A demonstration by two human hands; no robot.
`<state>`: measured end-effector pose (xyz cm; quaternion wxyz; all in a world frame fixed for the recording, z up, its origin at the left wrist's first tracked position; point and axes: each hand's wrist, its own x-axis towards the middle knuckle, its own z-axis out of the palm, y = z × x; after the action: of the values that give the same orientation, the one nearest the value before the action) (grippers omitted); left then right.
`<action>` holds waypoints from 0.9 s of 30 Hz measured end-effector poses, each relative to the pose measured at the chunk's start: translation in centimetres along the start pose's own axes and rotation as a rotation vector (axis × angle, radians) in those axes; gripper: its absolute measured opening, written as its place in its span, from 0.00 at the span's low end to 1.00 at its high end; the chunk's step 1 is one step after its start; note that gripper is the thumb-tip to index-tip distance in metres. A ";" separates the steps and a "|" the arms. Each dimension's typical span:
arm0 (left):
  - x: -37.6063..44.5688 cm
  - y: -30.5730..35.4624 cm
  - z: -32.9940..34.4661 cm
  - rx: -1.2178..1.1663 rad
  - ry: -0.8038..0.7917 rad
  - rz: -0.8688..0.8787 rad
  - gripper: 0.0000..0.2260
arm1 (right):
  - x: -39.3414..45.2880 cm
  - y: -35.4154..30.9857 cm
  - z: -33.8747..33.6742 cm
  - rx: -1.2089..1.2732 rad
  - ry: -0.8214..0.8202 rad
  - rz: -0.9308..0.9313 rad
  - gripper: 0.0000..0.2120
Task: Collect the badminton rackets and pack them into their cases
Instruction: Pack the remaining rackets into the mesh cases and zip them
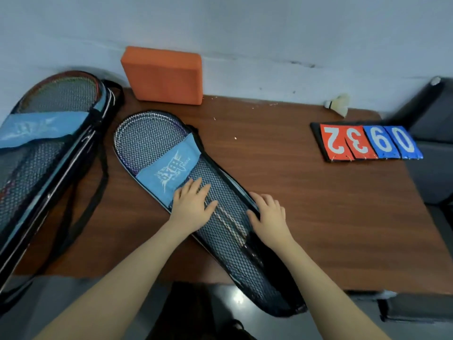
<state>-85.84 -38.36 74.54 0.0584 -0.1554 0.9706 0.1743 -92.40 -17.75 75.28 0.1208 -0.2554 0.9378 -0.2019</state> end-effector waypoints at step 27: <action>14.6 -12.0 -6.1 -0.125 0.130 0.184 0.16 | 22.4 -11.5 3.5 0.040 -0.005 0.002 0.09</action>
<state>-96.15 -55.32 73.96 -0.0306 -0.0797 0.9697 0.2289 -105.09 -39.72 74.43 0.1286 -0.2525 0.9334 -0.2200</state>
